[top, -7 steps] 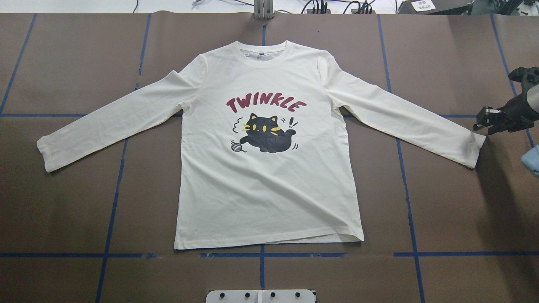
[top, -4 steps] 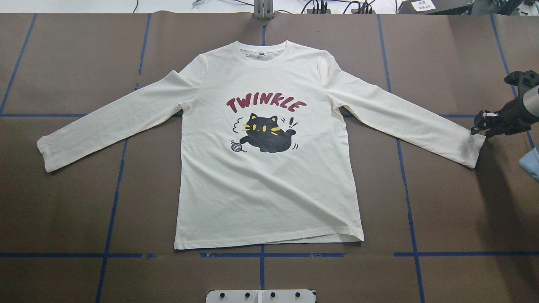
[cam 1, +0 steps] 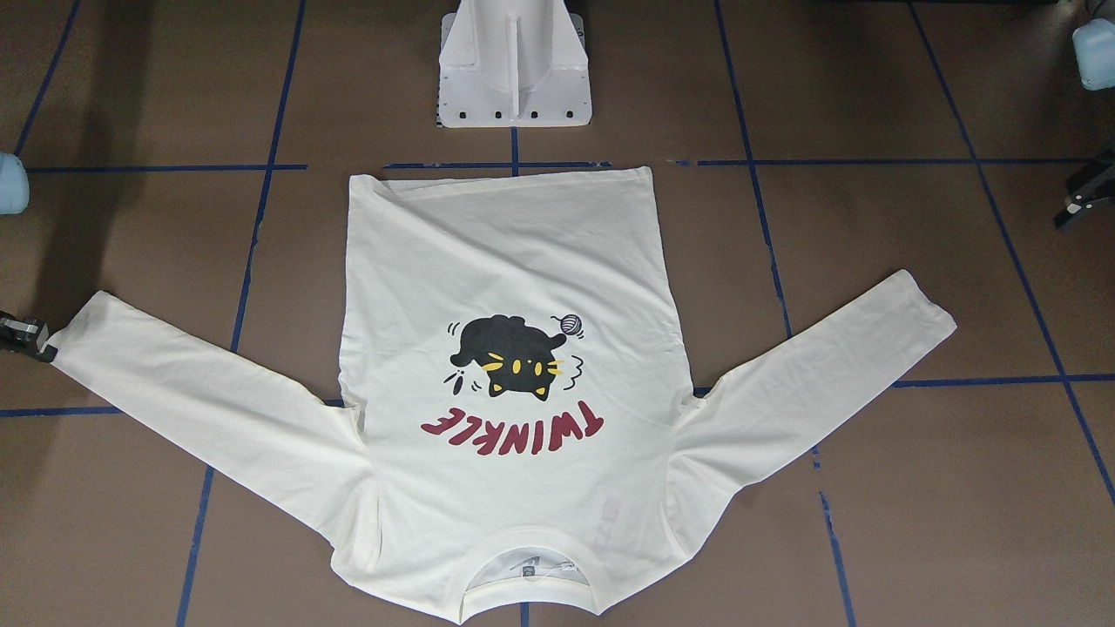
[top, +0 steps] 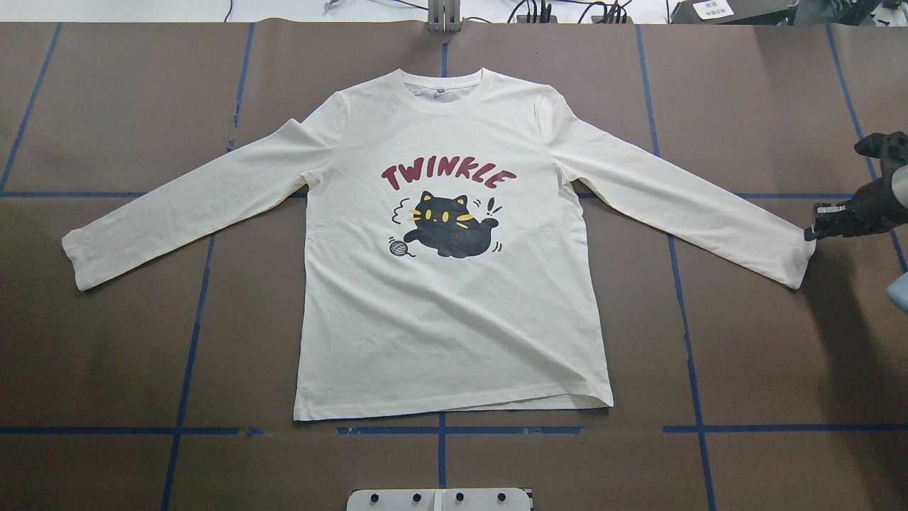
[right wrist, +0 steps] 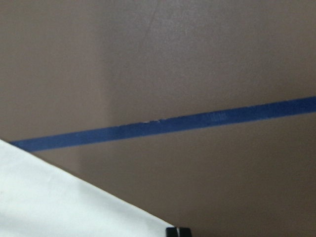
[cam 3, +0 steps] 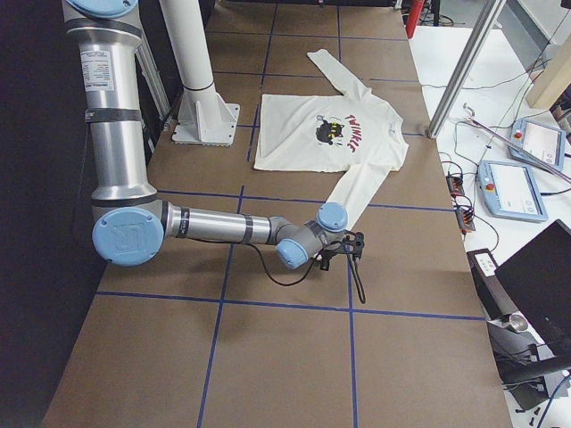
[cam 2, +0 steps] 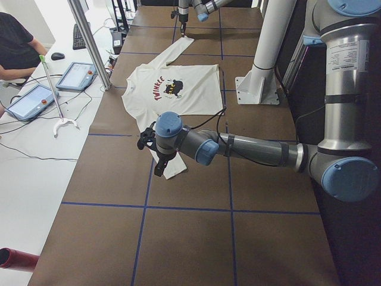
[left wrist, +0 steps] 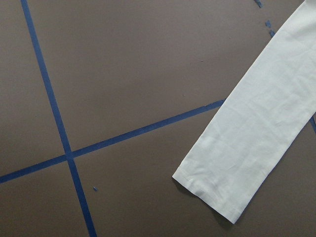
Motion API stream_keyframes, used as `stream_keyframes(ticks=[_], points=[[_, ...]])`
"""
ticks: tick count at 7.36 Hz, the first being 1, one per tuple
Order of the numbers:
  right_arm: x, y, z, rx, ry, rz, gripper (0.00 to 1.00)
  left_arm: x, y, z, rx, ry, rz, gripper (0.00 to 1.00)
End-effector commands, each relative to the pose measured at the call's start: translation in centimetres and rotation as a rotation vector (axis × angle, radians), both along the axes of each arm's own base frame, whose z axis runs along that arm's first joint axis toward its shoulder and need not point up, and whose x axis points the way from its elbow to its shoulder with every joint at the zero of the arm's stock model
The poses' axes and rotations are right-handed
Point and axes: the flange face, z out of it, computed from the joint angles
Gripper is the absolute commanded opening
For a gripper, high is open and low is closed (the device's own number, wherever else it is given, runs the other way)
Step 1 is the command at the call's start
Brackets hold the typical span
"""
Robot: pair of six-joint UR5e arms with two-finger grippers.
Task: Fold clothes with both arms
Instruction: 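Fold the grasped sleeve across the shirt front with the right gripper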
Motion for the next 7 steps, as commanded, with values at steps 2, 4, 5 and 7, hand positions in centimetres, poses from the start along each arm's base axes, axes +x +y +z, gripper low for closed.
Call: stream_keyframes(ticks=[2, 4, 5, 7], points=[[-3.7, -1.3, -11.9, 0.048, -0.148, 0.004, 0.00, 0.0, 0.0, -0.1, 0.002, 0.007, 0.004, 1.00], [-10.7, -4.7, -25.7, 0.020, -0.200, 0.007, 0.00, 0.1, 0.0, -0.1, 0.002, 0.008, 0.004, 1.00], [-16.3, -6.0, -33.6, -0.034, -0.213, 0.074, 0.00, 0.1, 0.0, -0.1, -0.001, 0.008, 0.004, 1.00], [-25.0, -7.3, -47.9, -0.019, -0.218, 0.194, 0.00, 0.1, 0.0, -0.1, 0.005, 0.007, 0.007, 1.00]])
